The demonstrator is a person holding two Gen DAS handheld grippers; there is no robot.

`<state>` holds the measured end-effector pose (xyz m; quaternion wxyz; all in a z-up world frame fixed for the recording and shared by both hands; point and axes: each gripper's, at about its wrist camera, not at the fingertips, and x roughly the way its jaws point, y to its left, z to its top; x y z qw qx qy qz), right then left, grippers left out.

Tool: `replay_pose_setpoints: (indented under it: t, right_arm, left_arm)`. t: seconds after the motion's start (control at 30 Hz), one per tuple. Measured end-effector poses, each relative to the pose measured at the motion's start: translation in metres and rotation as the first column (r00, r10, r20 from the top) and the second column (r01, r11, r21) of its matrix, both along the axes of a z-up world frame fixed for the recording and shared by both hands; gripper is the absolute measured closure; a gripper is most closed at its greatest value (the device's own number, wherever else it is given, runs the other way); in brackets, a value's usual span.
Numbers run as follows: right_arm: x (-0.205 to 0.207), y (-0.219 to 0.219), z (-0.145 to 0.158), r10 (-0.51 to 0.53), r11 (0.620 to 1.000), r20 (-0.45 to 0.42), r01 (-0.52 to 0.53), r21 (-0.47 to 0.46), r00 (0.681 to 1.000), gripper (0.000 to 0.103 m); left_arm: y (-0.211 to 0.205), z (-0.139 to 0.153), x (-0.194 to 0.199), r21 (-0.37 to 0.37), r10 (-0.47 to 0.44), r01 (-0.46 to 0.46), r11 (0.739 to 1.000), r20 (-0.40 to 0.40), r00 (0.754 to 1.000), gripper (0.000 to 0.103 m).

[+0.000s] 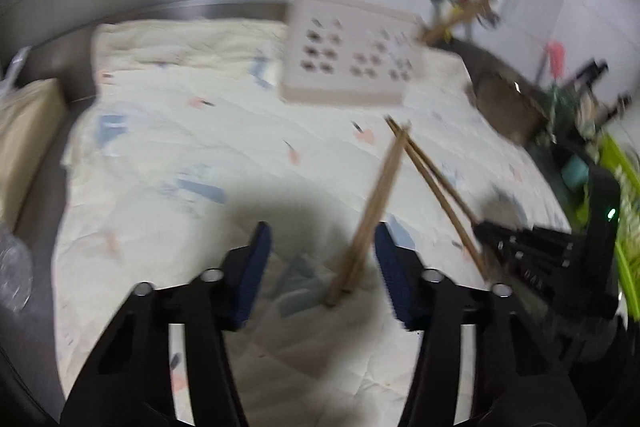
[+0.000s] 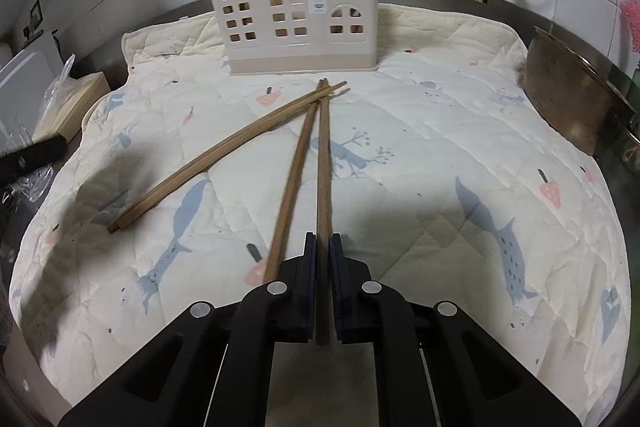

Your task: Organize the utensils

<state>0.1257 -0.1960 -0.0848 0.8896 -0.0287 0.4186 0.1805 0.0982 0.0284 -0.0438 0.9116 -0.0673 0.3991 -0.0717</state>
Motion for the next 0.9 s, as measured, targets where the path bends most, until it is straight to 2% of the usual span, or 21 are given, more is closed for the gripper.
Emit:
replay_pose_setpoints:
  t: [0.07, 0.13, 0.2, 0.33, 0.73, 0.9]
  right_arm:
    - [0.0, -0.002, 0.0, 0.0, 1.0, 0.0, 0.0, 0.002, 1.0, 0.096]
    - [0.0, -0.005, 0.001, -0.001, 1.0, -0.001, 0.001, 0.007, 1.0, 0.096]
    - [0.0, -0.008, 0.0, -0.004, 1.0, -0.004, 0.004, 0.013, 1.0, 0.096]
    - [0.0, -0.01, -0.001, -0.006, 0.999, -0.008, 0.006, 0.031, 1.0, 0.096]
    - [0.0, -0.01, -0.002, -0.007, 0.999, -0.007, 0.008, 0.04, 1.0, 0.096]
    - [0.0, -0.01, -0.002, -0.007, 0.999, -0.006, 0.008, 0.039, 1.0, 0.096]
  left_arm:
    - [-0.006, -0.01, 0.01, -0.009, -0.047, 0.047, 0.999, -0.036, 0.998, 0.075]
    - [-0.013, -0.019, 0.018, -0.017, -0.088, 0.087, 0.996, -0.068, 0.994, 0.082]
    - [-0.018, -0.023, 0.022, -0.011, -0.121, 0.121, 0.993, -0.079, 0.99, 0.083]
    - [-0.025, -0.028, 0.031, 0.019, -0.157, 0.159, 0.987, -0.098, 0.983, 0.091]
    - [-0.029, -0.035, 0.046, 0.054, -0.194, 0.202, 0.978, -0.122, 0.973, 0.091]
    - [-0.029, -0.037, 0.049, 0.06, -0.184, 0.193, 0.979, -0.127, 0.975, 0.091]
